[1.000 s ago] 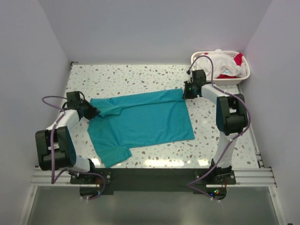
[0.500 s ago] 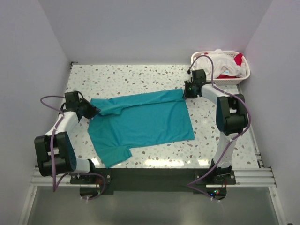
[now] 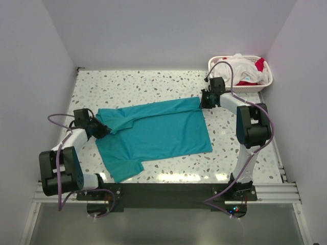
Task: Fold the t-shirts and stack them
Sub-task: Fold the tshirt
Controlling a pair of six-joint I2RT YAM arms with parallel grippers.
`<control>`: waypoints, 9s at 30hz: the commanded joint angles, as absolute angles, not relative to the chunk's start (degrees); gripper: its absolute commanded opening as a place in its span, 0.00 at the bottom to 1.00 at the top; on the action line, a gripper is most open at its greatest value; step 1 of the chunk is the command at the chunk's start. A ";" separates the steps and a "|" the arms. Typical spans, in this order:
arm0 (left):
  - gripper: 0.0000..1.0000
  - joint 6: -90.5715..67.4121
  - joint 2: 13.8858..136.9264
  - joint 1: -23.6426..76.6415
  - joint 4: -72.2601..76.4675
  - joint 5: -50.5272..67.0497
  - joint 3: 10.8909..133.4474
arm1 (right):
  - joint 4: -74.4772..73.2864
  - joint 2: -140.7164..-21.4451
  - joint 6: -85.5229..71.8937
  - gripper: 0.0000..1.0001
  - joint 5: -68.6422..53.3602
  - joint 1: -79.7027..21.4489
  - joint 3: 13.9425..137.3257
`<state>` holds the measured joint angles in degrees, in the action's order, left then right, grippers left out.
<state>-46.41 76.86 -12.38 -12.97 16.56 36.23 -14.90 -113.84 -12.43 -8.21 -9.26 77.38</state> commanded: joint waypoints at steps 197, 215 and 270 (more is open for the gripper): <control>0.57 -28.39 69.35 -3.43 -22.33 -3.78 44.74 | 20.57 -138.35 -60.38 0.33 -9.14 -41.75 95.01; 0.57 -28.30 69.34 -4.13 -22.59 -4.04 44.74 | 11.08 -130.69 -51.77 0.04 -8.35 -41.40 95.27; 0.53 -37.62 74.09 -3.08 -37.80 -5.28 38.67 | -25.76 -80.51 -26.28 0.70 9.49 -31.46 54.41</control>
<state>-36.51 73.17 -3.90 -38.39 -6.39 37.28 -28.47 -82.04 -27.38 9.43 -31.27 55.33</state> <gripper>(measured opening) 0.525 0.699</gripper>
